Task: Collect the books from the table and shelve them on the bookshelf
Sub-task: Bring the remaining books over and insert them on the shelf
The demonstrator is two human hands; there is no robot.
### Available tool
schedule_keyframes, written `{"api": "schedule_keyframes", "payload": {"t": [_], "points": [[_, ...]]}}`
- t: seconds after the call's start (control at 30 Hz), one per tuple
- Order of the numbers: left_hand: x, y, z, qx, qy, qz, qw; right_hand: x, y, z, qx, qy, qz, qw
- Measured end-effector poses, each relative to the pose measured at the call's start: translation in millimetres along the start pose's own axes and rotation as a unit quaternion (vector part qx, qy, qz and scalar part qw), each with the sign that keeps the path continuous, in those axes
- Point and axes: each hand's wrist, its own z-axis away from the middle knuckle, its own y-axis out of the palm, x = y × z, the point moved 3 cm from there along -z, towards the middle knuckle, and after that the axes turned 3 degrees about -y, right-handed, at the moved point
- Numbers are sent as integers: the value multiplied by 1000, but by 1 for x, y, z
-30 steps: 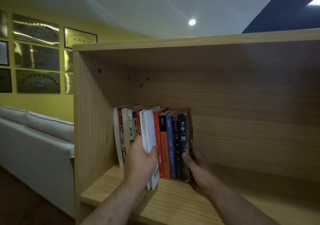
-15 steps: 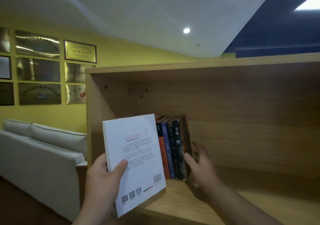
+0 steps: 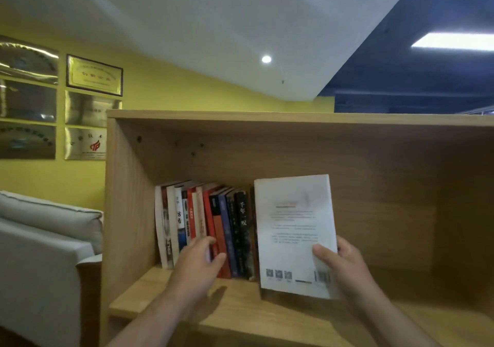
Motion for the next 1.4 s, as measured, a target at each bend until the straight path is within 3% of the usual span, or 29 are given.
{"api": "schedule_keyframes", "payload": {"t": [0.1, 0.3, 0.53, 0.7, 0.83, 1.03, 1.17, 1.27, 1.4], "points": [[26, 3, -13, 4, 61, -195, 979, 1, -12, -1, -62, -26, 31, 997], [56, 11, -24, 51, 51, -227, 971, -17, 22, -16, -67, -63, 131, 987], [63, 15, -30, 60, 53, -217, 973, -40, 80, -40, 14, -67, 149, 986], [64, 15, -31, 61, 57, -208, 975, -52, 96, -53, 102, -11, 131, 986], [64, 15, -31, 63, 54, -204, 975, -54, 110, -62, 105, 26, 134, 985], [66, 17, -33, 63, 51, -202, 976, -62, 113, -74, 94, -26, 178, 979], [64, 16, -31, 60, 49, -196, 978, -72, 115, -75, 108, -25, 146, 983], [61, 12, -27, 33, 57, -174, 982, -80, 118, -77, 112, -27, 117, 986], [44, -9, -41, -66, 91, -77, 991, -90, 117, -84, 130, -11, 92, 987]]}}
